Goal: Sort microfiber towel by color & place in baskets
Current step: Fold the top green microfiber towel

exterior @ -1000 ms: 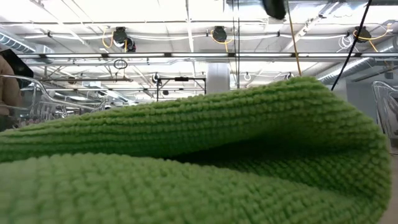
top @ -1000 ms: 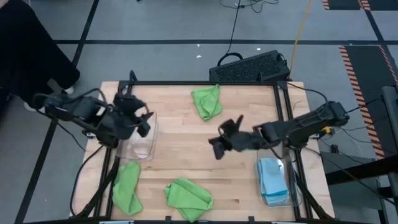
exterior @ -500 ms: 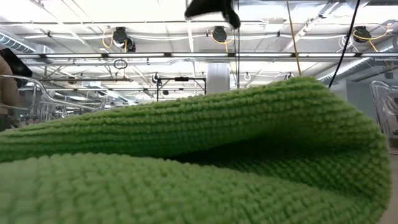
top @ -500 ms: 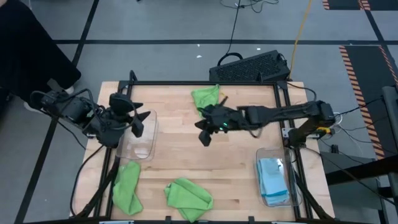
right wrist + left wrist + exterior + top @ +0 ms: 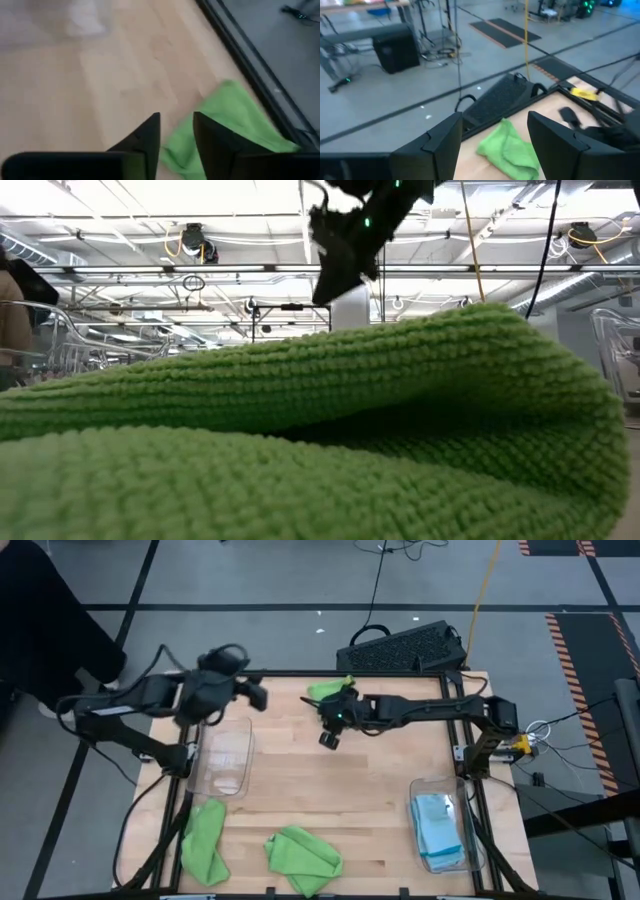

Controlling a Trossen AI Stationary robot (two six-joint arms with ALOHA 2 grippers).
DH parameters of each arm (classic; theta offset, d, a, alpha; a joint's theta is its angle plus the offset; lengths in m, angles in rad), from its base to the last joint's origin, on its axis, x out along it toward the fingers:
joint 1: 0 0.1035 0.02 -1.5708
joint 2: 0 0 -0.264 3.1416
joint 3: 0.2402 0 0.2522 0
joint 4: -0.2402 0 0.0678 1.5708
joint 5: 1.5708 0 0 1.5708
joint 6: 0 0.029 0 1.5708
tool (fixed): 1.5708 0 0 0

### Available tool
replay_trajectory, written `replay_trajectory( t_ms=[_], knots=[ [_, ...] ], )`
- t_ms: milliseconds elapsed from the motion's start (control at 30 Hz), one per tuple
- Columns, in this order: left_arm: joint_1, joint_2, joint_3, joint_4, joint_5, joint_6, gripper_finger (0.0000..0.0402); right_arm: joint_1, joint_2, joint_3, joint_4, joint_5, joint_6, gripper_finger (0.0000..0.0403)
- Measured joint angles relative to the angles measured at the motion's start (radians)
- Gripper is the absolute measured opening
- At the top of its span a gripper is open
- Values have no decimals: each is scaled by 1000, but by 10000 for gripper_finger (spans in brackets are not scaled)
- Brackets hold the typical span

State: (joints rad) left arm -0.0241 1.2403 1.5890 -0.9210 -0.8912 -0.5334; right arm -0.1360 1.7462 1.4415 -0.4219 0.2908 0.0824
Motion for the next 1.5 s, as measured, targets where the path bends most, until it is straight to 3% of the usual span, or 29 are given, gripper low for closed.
replay_trajectory(
  t_ms=[100, 300, 467, 533, 700, 800, 933, 1100, 1300, 1500],
  knots=[
    [72, 48, 0, 62, 89, 64, 228, -35, 9, -39, 5, 17, 8, 135],
    [189, 127, -1, 163, 136, 255, 228, -55, 2, -160, 91, 18, 229, 154],
    [266, 163, -1, 178, 461, 364, 228, -40, -2, -245, 232, 18, 368, 155],
    [278, 182, -1, 176, 526, 416, 228, -33, 0, -273, 282, 18, 424, 154],
    [298, 214, 0, 130, 540, 584, 228, -29, -1, -280, 298, 8, 494, 142],
    [319, 221, -1, 80, 543, 660, 228, -58, 0, -271, 219, -34, 594, 133],
    [357, 225, 0, 54, 545, 740, 228, -92, 49, -237, 65, -66, 697, 128],
    [430, 226, 0, 54, 584, 829, 228, -109, 144, -130, 67, -141, 728, 128],
    [509, 227, 0, 51, 714, 827, 228, -129, 263, 13, -16, -101, 781, 128],
    [549, 227, 0, 39, 809, 802, 228, -152, 284, 29, -120, -132, 802, 128]
  ],
)
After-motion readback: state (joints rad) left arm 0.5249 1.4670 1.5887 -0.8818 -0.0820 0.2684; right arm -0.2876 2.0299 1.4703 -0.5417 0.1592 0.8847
